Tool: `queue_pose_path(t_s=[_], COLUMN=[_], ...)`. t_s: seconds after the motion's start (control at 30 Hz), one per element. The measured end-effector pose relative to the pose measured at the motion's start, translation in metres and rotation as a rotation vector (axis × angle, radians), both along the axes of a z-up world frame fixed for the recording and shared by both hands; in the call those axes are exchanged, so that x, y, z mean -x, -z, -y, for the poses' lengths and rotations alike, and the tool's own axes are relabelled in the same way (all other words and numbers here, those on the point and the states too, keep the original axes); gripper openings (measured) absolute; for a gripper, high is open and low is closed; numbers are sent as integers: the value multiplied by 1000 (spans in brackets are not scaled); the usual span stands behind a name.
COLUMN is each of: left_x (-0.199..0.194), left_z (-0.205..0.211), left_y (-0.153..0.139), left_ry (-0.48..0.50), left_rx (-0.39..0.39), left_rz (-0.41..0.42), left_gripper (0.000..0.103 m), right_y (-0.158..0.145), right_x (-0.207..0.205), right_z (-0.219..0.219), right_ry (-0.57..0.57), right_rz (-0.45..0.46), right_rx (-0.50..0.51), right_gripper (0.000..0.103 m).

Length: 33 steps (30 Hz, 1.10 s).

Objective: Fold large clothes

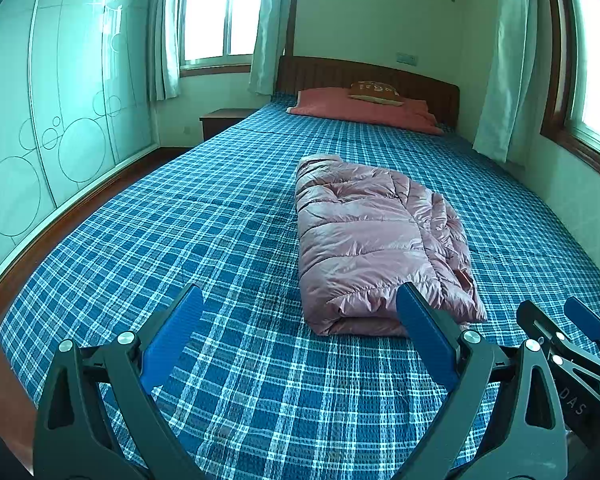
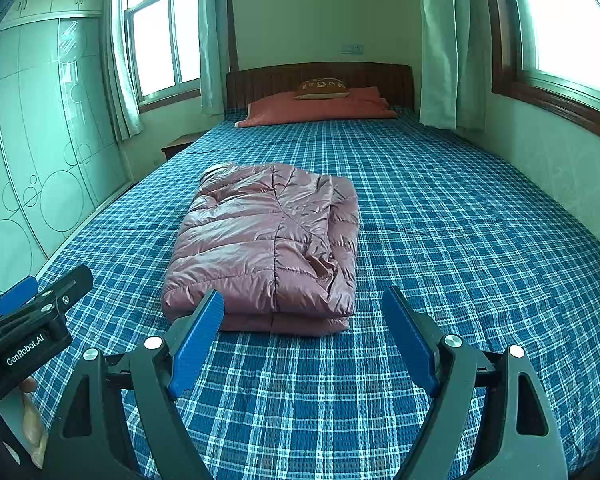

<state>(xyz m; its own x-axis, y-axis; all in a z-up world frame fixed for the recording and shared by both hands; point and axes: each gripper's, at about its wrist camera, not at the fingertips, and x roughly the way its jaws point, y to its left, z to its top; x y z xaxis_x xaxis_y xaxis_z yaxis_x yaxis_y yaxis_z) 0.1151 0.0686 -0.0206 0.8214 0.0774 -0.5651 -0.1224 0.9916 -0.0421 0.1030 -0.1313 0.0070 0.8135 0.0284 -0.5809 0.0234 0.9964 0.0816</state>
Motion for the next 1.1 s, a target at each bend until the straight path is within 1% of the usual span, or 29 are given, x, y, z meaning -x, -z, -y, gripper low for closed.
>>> queue_pose_path(t_s=[0.2,0.37,0.4,0.43,0.57,0.7,0.83,0.9,0.97,1.1], left_x=[-1,1,0,0,0,0,-3,-6,-9,-28], left_z=[0,1,1,1,1,2,4,4,-1,-19], left_y=[1,-2,-3,-3,-3,-1,1,5,10,31], left_ry=[-6,-9,-4,-1,13,-2,23,29,10,-5], left_rx=[-5,-17,-15,-12,-7,-19,-19,-25,-31,-10], left_rz=[-13,10,10,10,15,21,8,8,8,-52], left_gripper=[97,97,101,101,101,101,101,101,101,101], right_y=[0,1,1,2,2,4,7,9,10,16], right_x=[1,1,1,1,1,-1,-2,-3,-5,-6], right_z=[0,1,2,2,2,3,3,5,9,34], right_ry=[1,5,6,6,8,7,7,7,12,60], right_rz=[3,1,0,0,-2,-6,-11,-14,-22,-23], right_rx=[1,0,-1,-2,-3,-4,-5,-4,-4,-6], right_gripper=[80,80,80,80,80,80,80,80,80,80])
